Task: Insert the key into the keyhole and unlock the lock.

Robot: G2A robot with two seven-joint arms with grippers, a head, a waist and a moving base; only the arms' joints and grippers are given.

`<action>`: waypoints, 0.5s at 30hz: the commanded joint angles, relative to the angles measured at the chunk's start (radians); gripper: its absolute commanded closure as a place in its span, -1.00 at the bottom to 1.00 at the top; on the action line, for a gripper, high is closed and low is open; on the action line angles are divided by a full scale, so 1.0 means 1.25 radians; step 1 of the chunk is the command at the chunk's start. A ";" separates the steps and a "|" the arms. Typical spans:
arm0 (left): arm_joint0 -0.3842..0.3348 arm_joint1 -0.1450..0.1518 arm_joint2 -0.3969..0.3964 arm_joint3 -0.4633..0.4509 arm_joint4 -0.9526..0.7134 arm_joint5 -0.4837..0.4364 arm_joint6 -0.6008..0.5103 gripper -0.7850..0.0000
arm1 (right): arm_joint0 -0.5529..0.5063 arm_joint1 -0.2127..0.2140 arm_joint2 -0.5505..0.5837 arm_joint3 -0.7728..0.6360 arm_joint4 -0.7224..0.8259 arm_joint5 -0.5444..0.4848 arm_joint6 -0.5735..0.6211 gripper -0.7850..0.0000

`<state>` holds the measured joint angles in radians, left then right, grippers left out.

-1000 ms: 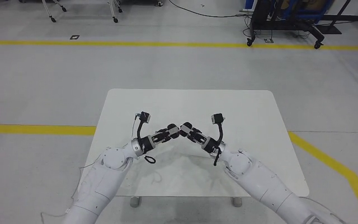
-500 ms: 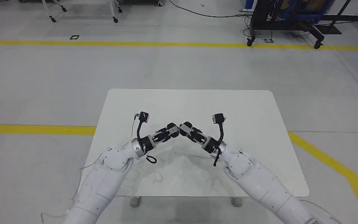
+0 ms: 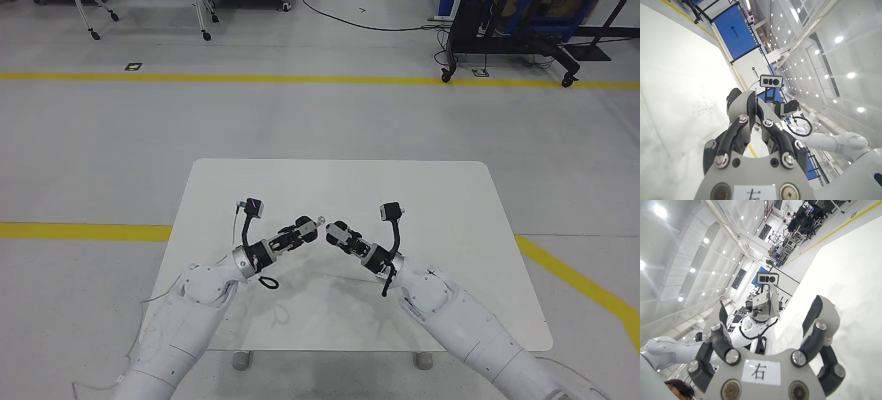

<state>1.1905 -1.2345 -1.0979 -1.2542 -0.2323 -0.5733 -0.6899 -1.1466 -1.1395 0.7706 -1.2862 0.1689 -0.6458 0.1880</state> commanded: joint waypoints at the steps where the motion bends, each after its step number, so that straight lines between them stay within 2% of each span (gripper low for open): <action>1: 0.006 0.001 -0.005 -0.007 -0.033 0.019 -0.012 1.00 | 0.003 0.001 0.000 0.006 -0.052 0.012 0.028 -1.00; 7: -0.002 0.016 -0.031 -0.018 0.012 0.009 -0.104 1.00 | 0.071 0.032 0.055 0.034 -0.250 0.016 0.231 -1.00; 11: 0.007 0.025 -0.035 -0.038 0.192 -0.010 -0.068 1.00 | 0.068 0.057 0.118 0.000 -0.266 0.004 0.315 -1.00; 14: 0.016 0.025 -0.018 -0.057 0.202 -0.029 -0.077 1.00 | 0.056 0.069 0.150 -0.027 -0.258 0.006 0.356 -0.62; 15: 0.016 0.026 -0.016 -0.058 0.210 -0.036 -0.080 1.00 | 0.051 0.071 0.157 -0.033 -0.253 0.006 0.366 -0.36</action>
<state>1.2114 -1.2038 -1.1220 -1.3236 0.0286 -0.6065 -0.7786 -1.0766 -1.0538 0.9562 -1.3204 -0.1543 -0.6381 0.6329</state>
